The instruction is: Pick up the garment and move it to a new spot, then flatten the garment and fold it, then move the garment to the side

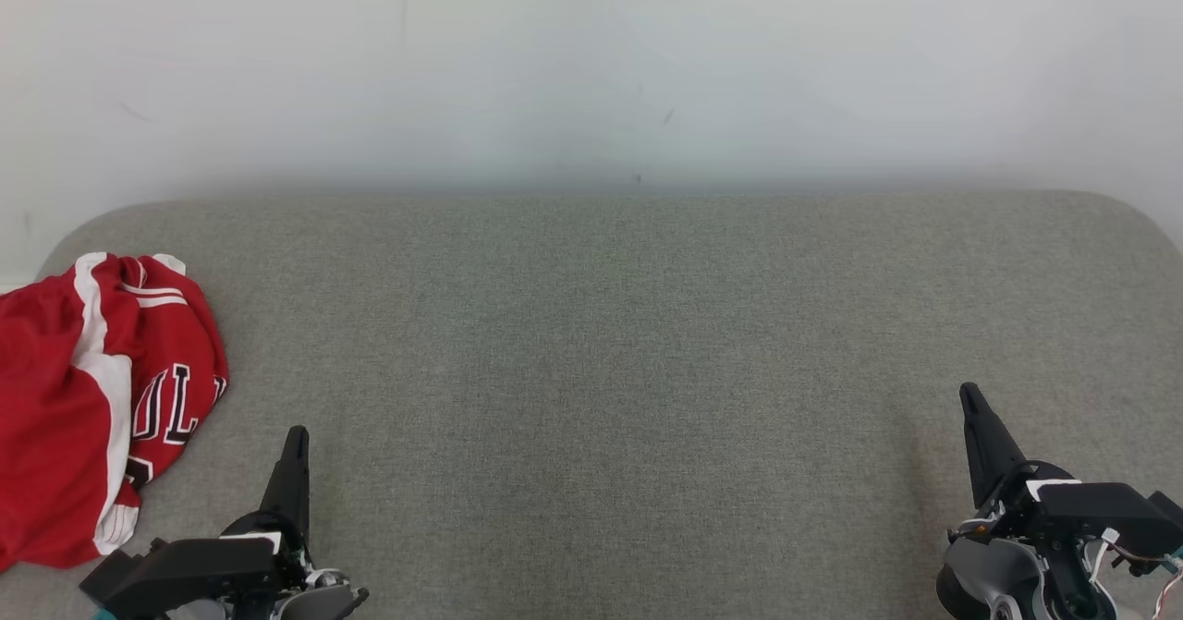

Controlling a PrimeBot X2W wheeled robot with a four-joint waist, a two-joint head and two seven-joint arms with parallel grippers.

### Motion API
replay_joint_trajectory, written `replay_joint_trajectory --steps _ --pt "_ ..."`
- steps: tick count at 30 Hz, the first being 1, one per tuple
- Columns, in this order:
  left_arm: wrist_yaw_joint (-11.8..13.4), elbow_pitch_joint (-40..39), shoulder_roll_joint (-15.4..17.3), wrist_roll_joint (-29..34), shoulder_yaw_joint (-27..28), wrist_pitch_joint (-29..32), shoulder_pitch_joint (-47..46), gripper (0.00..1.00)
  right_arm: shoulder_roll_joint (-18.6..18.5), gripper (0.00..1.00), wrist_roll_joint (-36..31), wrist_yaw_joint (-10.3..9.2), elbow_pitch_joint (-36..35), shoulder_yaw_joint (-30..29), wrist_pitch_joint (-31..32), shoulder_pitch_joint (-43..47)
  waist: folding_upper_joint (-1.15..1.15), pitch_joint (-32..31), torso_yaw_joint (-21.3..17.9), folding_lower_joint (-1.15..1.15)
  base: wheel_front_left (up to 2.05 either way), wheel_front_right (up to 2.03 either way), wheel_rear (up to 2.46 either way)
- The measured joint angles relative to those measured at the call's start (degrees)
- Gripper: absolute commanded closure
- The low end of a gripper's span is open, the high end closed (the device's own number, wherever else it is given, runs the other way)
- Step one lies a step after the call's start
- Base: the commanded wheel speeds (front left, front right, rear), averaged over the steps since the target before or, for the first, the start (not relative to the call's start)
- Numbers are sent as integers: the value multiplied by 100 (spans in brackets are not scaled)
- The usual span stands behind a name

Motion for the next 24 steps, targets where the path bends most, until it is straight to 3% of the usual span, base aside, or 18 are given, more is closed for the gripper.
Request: replay_joint_trajectory --steps 24 --pt "0 0 0 0 1 0 0 100 0 100 -1 1 0 0 0 0 0 0 0 0 0 0 0"
